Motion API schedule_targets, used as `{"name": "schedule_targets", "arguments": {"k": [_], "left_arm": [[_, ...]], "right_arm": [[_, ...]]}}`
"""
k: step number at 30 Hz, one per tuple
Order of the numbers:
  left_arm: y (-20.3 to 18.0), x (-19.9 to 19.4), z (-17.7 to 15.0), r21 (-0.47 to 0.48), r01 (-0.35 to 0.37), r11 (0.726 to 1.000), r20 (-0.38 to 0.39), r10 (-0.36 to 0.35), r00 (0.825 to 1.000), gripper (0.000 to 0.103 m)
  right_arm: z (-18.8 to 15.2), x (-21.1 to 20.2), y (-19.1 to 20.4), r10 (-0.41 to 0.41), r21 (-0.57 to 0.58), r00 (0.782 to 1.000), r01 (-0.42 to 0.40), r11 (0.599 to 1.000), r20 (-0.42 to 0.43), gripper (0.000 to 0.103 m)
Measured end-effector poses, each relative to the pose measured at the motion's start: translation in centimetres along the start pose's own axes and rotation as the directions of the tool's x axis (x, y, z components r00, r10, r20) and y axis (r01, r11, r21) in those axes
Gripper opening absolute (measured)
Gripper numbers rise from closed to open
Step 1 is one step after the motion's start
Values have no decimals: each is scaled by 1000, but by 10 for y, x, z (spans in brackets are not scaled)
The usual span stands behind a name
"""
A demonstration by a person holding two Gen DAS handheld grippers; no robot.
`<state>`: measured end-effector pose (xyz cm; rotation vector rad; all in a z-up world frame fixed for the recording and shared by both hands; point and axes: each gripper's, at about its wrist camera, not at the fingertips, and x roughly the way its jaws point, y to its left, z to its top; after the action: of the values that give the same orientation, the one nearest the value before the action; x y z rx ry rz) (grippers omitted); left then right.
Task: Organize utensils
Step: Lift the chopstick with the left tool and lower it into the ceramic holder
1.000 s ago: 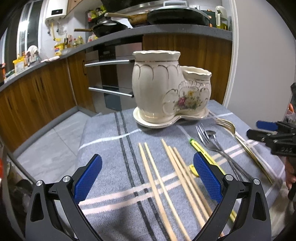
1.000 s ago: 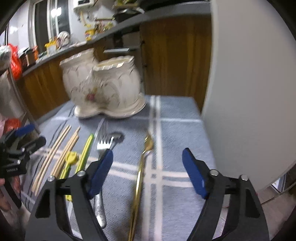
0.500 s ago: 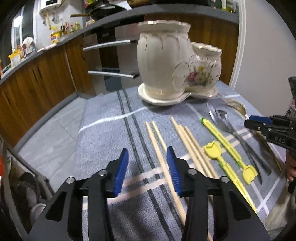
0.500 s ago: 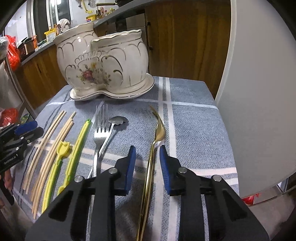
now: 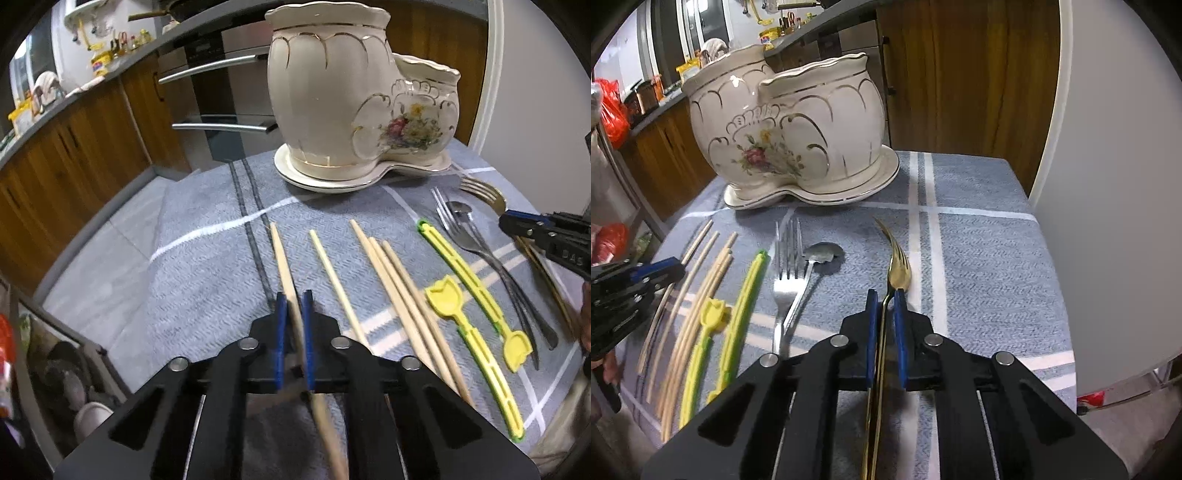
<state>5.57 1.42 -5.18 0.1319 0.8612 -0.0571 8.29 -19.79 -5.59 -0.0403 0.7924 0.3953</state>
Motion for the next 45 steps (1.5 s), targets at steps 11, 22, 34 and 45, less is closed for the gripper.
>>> {"name": "schedule_targets", "arguments": {"k": [11,22,34,45], "left_arm": [[22,-36,3,-64,82,995,144,-72,987,6],[35,-112,32,-12,280,960,466,-243,851,6],[35,-126,151,27,347,937,632,-285,721,6],[19,-58,216,-41,252,967,679,-159,717,6]], "right_arm": [[5,-56,-10,102,55,971,-116,992,216,5],[42,-108,11,98,33,851,-134,990,516,4],[131,-127,42,163,-49,739,-174,983,653,3],[155,-112,24,102,12,705,-156,988,701,0]]}}
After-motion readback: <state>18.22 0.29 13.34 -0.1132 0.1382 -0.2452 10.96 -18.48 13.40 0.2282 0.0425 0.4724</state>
